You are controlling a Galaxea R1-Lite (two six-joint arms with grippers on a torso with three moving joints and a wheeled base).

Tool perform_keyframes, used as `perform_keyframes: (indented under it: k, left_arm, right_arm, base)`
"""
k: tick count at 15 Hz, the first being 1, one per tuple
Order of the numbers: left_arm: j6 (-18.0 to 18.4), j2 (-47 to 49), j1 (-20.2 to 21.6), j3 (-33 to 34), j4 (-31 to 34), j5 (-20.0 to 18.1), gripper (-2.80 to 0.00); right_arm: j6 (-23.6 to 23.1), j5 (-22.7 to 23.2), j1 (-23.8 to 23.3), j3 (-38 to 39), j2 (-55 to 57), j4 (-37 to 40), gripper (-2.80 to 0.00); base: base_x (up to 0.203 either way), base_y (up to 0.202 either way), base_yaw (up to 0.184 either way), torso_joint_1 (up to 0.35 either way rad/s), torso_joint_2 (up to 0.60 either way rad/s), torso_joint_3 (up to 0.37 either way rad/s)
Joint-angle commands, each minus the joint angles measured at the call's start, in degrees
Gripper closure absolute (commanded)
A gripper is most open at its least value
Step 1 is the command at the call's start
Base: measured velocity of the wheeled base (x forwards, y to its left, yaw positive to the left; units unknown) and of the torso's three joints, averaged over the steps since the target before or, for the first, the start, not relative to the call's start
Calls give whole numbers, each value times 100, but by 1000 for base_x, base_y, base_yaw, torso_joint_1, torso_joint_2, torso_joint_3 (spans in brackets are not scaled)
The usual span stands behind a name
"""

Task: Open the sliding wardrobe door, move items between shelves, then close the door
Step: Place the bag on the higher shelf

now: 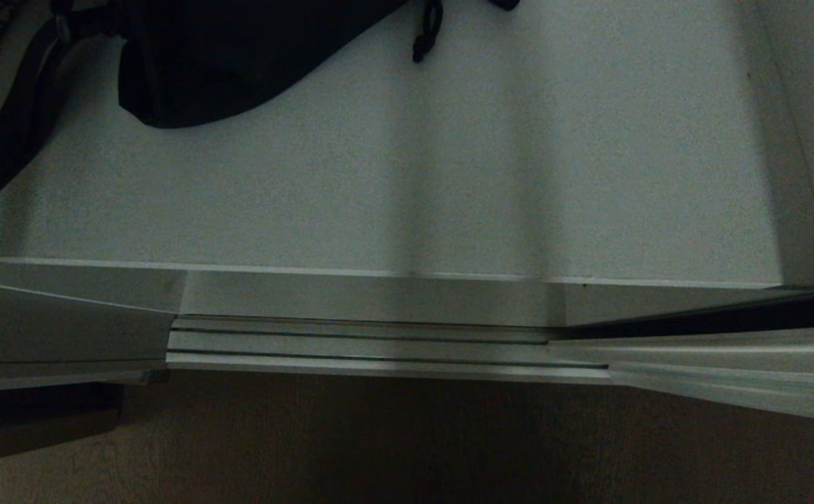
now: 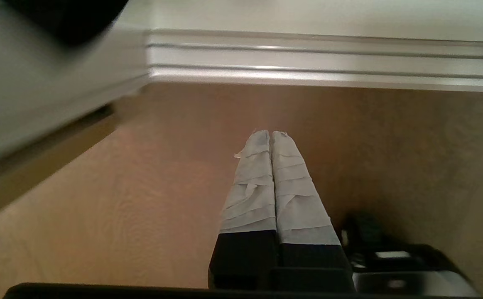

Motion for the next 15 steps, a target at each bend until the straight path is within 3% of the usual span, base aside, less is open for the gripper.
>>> perform_keyframes:
  k: [1,4,6,8,10,12,15]
  left_arm:
    - [45,-1116,256,632,-73,2,0]
    - [107,-2626,700,1840,-412,-12,0]
    - [78,-3148,918,2790,-764,8,0]
    - [88,-3199,1010,3589,-1669,-38,0]
    - [591,-3204,1030,4481,-2424,-268,0]
    - [1126,-3185,904,5329,-3862,-348,0]
    - [1043,-3181,826,6339,-4751,-133,0]
  right_arm:
    - [1,0,0,-4,-2,-2,0]
    - [1,0,0,-2,-2,-2,0]
    - [1,0,0,-2,-2,-2,0]
    - [10,0,0,-4,-2,-2,0]
    - [7,0,0,-4,-2,-2,0]
    - [3,0,0,4,-2,-2,0]
    - [1,0,0,5,-2,-2,0]
  base:
    - [0,0,0,0,0,0]
    - [0,0,0,0,0,0]
    - [0,0,0,0,0,0]
    - [0,0,0,0,0,0]
    - [0,0,0,0,0,0]
    - [0,0,0,0,0,0]
    - [0,0,0,0,0,0]
